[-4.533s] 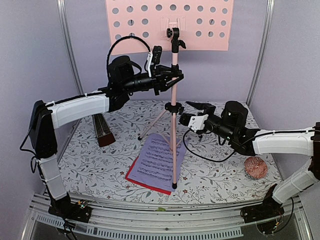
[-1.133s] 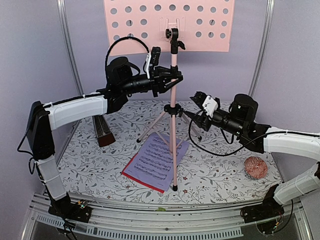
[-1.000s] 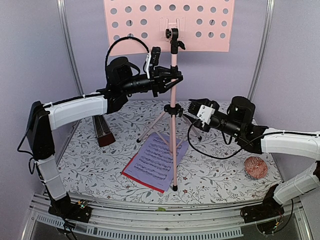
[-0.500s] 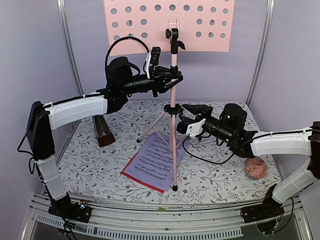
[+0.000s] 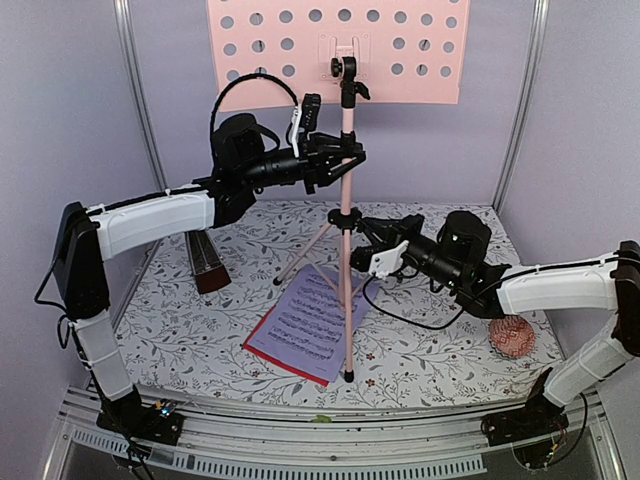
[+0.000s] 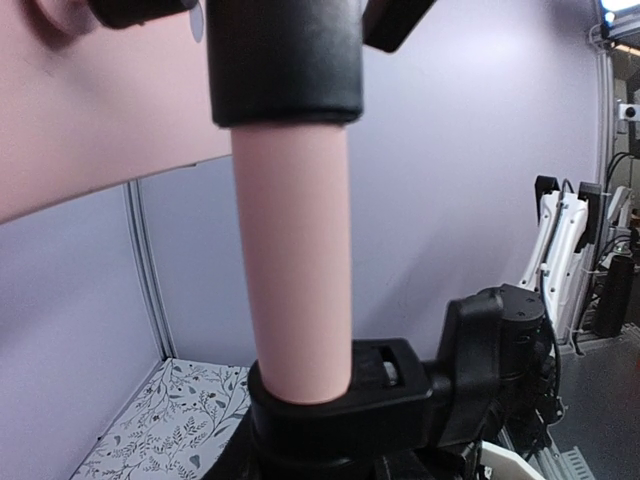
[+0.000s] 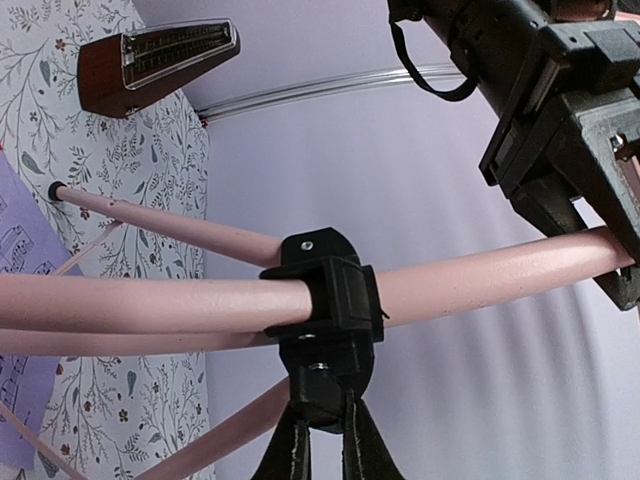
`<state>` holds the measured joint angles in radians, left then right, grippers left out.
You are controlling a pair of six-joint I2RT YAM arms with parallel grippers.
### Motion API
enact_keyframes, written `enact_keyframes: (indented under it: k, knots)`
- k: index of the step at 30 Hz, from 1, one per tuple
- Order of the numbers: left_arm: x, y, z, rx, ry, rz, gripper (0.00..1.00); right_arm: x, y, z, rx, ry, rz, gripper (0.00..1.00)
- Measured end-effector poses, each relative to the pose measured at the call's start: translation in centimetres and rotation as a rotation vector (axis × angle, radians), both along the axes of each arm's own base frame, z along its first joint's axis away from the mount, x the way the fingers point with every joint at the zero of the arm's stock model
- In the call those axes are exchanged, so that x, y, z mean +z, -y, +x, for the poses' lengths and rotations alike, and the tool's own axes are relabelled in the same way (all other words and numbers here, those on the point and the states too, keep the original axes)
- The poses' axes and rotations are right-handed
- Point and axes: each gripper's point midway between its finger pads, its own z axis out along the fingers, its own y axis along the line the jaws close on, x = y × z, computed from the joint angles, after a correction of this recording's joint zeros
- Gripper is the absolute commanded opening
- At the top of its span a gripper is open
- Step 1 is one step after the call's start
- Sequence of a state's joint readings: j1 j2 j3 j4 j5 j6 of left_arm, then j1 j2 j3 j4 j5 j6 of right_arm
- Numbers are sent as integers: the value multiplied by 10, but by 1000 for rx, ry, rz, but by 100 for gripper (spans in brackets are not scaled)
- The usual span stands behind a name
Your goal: Set up the instrument practice props
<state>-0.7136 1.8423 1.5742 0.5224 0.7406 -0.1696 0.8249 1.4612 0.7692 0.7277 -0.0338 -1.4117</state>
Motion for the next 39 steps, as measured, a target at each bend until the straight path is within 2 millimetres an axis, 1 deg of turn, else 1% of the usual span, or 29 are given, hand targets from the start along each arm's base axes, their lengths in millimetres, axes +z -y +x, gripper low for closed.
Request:
enact_keyframes:
  k: [1,4,7,17,28,39]
  knots:
    - [0,0,0,-1,0,0,0,-1,0,0,-1,-9,0,0]
    - [0,0,-1,-4,1,1,0,-2,1,-1,2,-52,19,0]
    - [0,0,-1,-5,3,-1,0,-1,1,-2,8,-143,66,0]
    - [-1,0,-4,-15,8,-6,0,-5,-1,-8,39,-604,348,0]
    - [0,0,-5,-22,8,-8,0,-7,-4,-12,41,-1043,655,0]
    - [-1,0,-5,-23,9,-7,0,-7,-5,-16,24,-1551,1027,0]
